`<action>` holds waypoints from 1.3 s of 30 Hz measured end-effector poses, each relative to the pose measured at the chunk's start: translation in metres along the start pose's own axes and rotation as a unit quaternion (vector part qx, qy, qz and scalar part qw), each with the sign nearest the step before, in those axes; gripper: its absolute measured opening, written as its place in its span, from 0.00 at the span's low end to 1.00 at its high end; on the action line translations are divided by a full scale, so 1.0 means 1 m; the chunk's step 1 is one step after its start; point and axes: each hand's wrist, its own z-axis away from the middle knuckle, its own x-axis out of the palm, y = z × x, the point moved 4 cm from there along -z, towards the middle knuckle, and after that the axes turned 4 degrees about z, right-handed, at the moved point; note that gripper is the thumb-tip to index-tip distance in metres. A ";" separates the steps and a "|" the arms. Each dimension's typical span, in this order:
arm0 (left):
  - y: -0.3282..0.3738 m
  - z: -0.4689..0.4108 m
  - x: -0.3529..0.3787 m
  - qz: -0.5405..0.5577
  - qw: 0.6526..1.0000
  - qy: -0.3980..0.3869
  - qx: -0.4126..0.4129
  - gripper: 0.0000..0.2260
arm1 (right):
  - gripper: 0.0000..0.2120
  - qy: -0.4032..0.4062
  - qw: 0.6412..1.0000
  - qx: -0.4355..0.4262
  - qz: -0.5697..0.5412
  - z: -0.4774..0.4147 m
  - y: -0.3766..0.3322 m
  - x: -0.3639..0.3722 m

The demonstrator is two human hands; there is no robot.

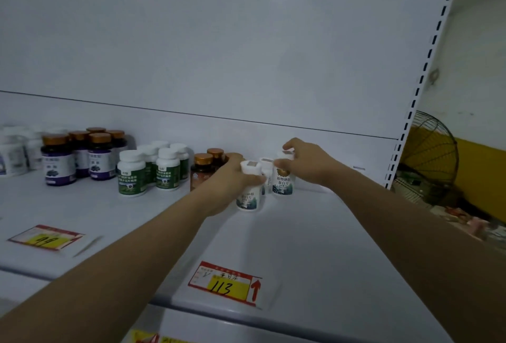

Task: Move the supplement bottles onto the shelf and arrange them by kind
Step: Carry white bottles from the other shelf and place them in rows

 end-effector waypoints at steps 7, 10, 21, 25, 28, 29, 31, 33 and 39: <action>-0.010 -0.020 0.017 -0.126 0.988 0.080 0.047 0.18 | 0.20 0.004 0.999 0.036 -0.009 -0.020 0.027 0.019; -0.011 -0.028 0.022 -0.113 0.984 0.122 0.057 0.17 | 0.20 0.002 0.999 0.042 -0.018 -0.029 0.033 0.027; -0.009 -0.043 0.027 -0.180 0.965 0.168 0.093 0.21 | 0.21 0.020 0.997 0.050 -0.057 -0.049 0.051 0.038; -0.008 -0.045 0.028 -0.198 0.961 0.168 0.093 0.23 | 0.22 0.025 0.997 0.045 -0.049 -0.050 0.053 0.039; -0.009 -0.046 0.029 -0.207 0.960 0.164 0.092 0.23 | 0.23 0.025 0.998 0.041 -0.039 -0.051 0.054 0.039; -0.009 -0.047 0.029 -0.211 0.960 0.161 0.090 0.23 | 0.24 0.025 0.998 0.040 -0.035 -0.050 0.054 0.040; -0.008 -0.047 0.029 -0.225 0.959 0.152 0.081 0.24 | 0.27 0.024 0.999 0.035 -0.024 -0.048 0.053 0.038; -0.004 -0.044 0.029 -0.251 0.953 0.154 0.075 0.27 | 0.29 0.028 0.999 0.028 -0.012 -0.044 0.053 0.031; 0.050 -0.035 0.058 -0.293 0.907 0.202 0.227 0.19 | 0.25 0.081 0.995 0.045 0.033 -0.027 0.075 -0.026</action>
